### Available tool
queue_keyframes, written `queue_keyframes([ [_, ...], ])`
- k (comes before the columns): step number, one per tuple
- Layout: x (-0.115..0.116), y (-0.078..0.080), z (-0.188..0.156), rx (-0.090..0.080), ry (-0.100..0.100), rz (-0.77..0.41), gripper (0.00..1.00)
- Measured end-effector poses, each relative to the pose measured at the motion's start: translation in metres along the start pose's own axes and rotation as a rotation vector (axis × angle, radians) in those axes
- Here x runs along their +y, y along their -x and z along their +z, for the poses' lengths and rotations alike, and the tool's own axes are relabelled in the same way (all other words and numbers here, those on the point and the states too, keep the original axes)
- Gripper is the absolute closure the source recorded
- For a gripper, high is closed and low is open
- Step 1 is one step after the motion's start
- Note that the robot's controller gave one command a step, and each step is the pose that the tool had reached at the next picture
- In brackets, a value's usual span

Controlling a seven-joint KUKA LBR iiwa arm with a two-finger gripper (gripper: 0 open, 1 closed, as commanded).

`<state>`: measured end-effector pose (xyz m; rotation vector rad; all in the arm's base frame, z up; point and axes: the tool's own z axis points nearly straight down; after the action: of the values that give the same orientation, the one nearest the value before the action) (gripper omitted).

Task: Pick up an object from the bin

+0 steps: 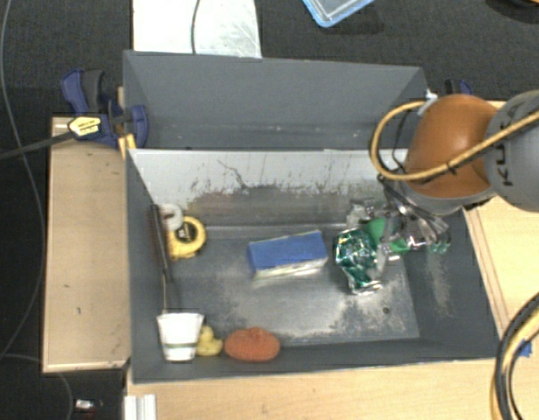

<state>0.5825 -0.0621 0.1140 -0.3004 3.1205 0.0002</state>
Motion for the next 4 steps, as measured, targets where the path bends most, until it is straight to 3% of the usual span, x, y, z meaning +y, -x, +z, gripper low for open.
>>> queue_keyframes([
  [1, -0.009, 0.008, 0.024, -0.002, 0.002, 0.234, 0.00],
  [2, -0.031, 0.005, 0.011, -0.008, -0.001, -0.042, 0.00],
  [3, -0.035, 0.004, 0.009, -0.008, -0.002, -0.047, 0.00],
  [4, -0.042, 0.002, -0.002, -0.011, -0.004, -0.235, 0.00],
])
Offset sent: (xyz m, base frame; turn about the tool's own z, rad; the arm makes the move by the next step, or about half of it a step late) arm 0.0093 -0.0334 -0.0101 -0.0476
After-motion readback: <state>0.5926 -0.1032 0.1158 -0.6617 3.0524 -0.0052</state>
